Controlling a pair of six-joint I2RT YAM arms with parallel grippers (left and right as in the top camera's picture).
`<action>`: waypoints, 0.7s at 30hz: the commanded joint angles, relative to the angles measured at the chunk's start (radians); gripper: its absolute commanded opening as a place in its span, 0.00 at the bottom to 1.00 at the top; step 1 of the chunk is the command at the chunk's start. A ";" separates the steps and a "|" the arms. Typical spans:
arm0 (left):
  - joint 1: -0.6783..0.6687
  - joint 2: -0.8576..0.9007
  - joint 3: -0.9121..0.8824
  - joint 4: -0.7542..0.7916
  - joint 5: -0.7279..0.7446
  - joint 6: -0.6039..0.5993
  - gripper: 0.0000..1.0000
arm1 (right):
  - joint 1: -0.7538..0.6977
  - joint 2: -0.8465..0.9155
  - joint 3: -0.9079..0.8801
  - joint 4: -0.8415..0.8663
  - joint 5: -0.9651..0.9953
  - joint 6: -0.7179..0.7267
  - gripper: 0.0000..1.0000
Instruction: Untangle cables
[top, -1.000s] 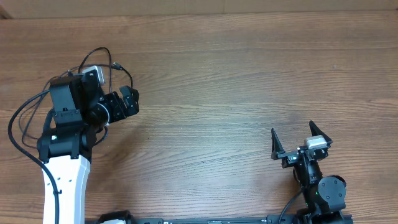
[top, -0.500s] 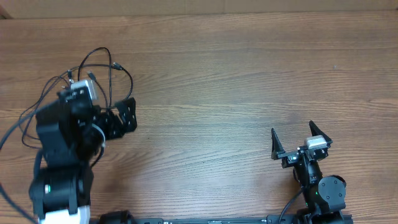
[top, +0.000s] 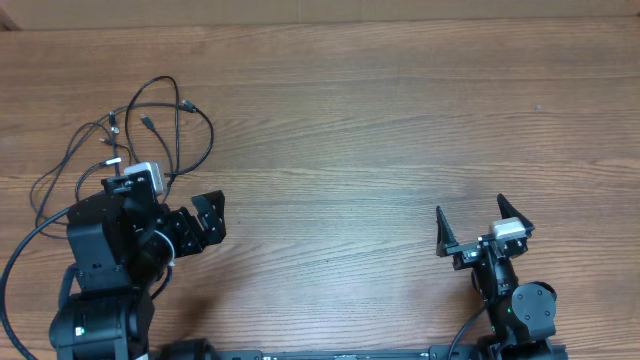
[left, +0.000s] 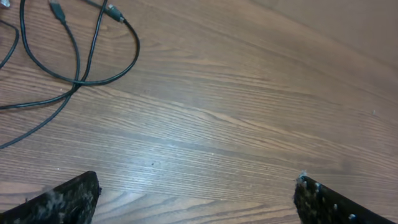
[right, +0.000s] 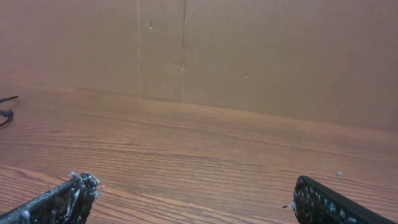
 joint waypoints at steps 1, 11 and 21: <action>0.000 -0.036 -0.053 -0.005 0.001 0.020 1.00 | 0.003 -0.008 -0.010 0.002 -0.001 0.006 1.00; 0.000 -0.283 -0.276 0.201 0.001 0.020 1.00 | 0.002 -0.008 -0.010 0.002 -0.001 0.006 1.00; 0.000 -0.529 -0.401 0.288 0.001 0.020 1.00 | 0.003 -0.008 -0.010 0.002 -0.001 0.006 1.00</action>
